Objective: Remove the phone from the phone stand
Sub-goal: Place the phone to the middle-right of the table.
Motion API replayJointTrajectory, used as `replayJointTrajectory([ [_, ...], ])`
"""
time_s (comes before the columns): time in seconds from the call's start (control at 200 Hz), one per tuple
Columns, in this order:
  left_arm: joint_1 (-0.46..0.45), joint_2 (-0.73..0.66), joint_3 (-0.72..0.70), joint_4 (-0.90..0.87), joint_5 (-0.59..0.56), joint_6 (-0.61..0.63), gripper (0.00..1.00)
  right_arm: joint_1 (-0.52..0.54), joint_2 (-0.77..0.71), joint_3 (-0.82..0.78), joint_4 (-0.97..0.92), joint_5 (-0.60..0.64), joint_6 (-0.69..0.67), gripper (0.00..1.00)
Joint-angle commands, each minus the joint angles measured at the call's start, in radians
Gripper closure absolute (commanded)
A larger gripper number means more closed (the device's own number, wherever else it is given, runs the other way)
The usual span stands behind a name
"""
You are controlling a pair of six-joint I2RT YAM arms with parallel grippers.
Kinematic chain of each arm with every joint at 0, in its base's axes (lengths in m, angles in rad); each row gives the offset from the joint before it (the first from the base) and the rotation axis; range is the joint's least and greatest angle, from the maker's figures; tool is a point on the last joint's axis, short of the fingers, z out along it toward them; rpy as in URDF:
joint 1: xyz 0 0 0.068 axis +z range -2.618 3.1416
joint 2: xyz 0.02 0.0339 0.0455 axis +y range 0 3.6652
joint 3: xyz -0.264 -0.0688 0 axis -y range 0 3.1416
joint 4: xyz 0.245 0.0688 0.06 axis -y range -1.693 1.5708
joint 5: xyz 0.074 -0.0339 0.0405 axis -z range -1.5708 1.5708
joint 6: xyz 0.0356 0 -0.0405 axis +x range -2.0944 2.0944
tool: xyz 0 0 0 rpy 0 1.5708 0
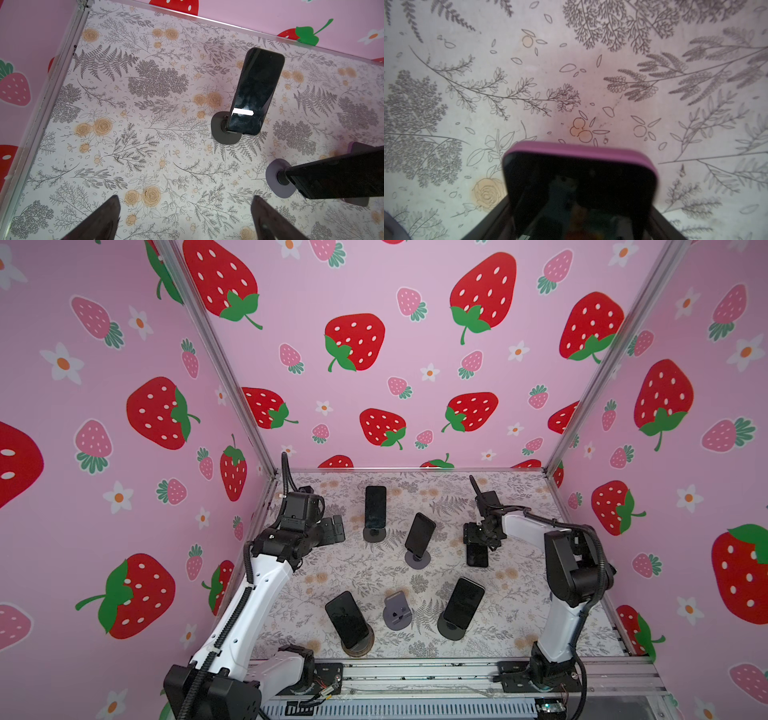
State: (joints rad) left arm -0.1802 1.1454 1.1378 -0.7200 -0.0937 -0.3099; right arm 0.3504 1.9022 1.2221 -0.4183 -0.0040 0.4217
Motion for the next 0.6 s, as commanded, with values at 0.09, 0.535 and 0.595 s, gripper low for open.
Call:
replayJointTrajectory([
  [0.09,0.007,-0.028,0.016,-0.028,-0.009,0.006,0.01,-0.004,-0.051,0.004,-0.017,0.016,0.000,0.19],
  [0.535,0.033,-0.039,0.011,-0.061,0.034,0.017,0.01,0.015,-0.315,0.114,-0.083,0.030,0.022,0.18],
  [0.595,0.036,-0.039,0.013,-0.070,0.061,0.032,0.01,0.031,-0.350,0.131,-0.079,0.016,0.019,0.17],
])
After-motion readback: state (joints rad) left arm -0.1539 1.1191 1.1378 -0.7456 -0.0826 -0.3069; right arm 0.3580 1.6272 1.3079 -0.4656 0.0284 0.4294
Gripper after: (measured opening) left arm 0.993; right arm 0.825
